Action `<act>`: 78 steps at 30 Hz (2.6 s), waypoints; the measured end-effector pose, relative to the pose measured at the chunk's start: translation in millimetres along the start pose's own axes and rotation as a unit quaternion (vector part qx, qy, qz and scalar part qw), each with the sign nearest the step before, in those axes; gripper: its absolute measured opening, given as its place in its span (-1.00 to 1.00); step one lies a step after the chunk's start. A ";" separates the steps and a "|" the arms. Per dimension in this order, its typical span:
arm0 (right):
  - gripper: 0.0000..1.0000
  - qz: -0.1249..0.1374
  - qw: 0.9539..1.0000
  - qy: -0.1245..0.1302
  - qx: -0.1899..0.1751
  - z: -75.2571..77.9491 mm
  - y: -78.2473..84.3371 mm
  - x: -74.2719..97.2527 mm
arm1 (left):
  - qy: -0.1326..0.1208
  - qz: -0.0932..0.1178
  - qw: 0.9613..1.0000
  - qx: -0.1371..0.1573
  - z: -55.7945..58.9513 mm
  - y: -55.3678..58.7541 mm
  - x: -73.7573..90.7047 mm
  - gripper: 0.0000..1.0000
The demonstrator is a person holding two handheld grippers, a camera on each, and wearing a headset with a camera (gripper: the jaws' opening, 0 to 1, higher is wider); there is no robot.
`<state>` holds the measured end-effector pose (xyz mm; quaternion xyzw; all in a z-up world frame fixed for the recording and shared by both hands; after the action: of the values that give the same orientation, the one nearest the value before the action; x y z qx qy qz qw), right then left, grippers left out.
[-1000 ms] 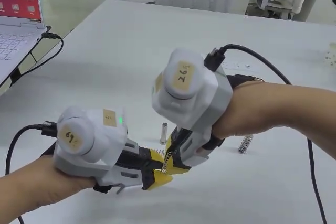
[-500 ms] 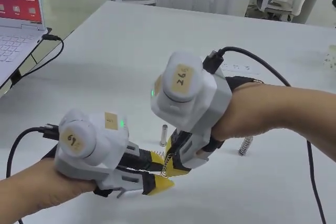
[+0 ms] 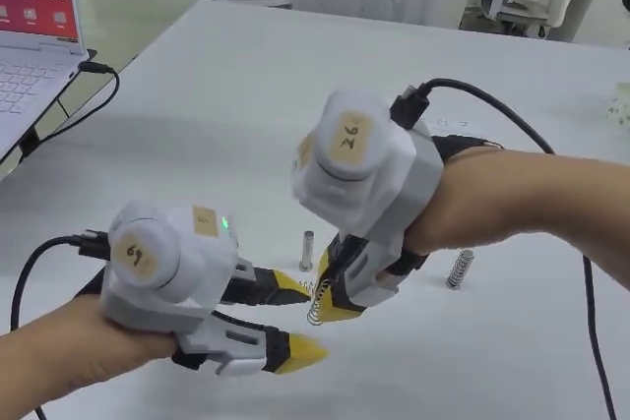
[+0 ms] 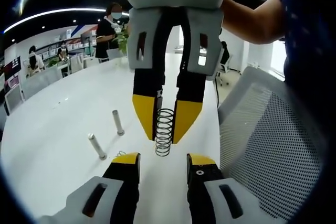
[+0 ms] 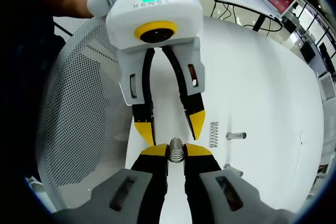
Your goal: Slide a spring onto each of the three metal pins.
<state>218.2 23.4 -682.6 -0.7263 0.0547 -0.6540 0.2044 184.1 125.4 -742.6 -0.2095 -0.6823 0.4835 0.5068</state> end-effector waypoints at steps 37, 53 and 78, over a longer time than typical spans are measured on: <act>-0.83 0.001 0.999 0.026 -0.039 18.9 27.0 22.8 | -0.074 0.004 0.997 0.037 -21.4 14.4 17.3 0.18; -0.83 -0.012 0.995 0.057 -0.075 41.8 52.5 46.1 | -0.079 0.008 0.996 0.045 -18.4 13.9 16.5 0.21; -0.83 -0.025 0.991 0.088 -0.094 74.8 59.6 33.3 | -0.078 0.003 0.996 0.041 -16.9 15.8 14.0 0.22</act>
<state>306.7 -25.6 -678.2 -0.6831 0.1155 -0.7122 0.1130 190.3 150.8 -749.2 -0.1519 -0.6984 0.5276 0.4591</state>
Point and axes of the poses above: the centre of the closed fingertips' face, and the gripper's own axes: x roughly backward along the fingers, z roughly to its right, y roughly out of its underside, the point moved 10 cm from there along x, roughly backward along the fingers, and after that the axes turned 4 degrees about -y, right-handed, at the moved point
